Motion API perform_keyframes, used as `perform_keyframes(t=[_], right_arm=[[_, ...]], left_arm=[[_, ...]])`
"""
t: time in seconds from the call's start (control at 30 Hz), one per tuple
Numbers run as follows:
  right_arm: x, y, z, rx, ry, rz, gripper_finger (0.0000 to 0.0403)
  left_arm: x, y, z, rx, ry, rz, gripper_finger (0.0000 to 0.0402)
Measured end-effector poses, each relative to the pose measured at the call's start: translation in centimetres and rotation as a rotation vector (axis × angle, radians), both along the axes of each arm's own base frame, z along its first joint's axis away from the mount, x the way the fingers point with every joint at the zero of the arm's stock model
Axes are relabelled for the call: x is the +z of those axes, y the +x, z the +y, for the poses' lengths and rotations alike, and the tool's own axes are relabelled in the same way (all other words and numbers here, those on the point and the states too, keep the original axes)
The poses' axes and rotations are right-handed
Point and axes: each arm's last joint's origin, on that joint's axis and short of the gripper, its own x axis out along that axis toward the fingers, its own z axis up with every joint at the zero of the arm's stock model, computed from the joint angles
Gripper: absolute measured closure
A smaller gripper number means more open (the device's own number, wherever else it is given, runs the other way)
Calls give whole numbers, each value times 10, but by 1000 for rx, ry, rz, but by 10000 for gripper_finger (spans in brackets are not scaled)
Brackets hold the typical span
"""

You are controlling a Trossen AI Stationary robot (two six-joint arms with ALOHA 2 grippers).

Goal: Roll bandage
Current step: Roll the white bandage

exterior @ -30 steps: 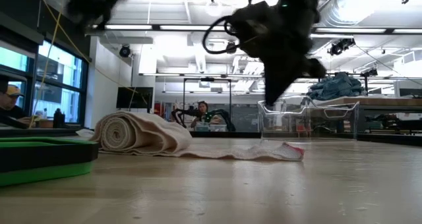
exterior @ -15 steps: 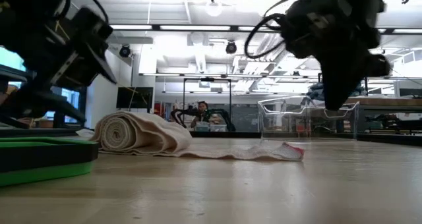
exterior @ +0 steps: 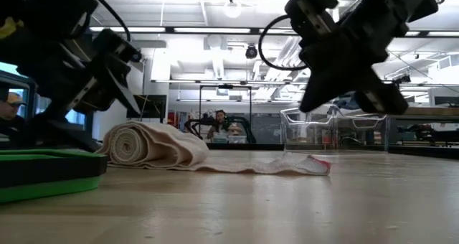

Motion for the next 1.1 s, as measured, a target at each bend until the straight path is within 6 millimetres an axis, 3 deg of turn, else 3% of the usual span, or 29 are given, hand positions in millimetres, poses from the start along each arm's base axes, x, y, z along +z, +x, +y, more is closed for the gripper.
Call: perform_keyframes(t=[0.43,0.6,0.87,0.93,1.1], right_arm=[[1,2,0,-9,-5,-29,403],[2,2,0,-2,-10,-31,403],[2,8,2,-31,34,-81,403],[-4,10,3,-55,54,-67,403],[-27,13,4,-93,105,30,403]], left_arm=[[-14,5,-1,41,-2,30,103],[-17,5,-1,60,-15,46,179],[-16,5,0,66,-9,43,373],[-16,5,0,65,-8,44,391],[-16,4,-1,61,-29,49,391]])
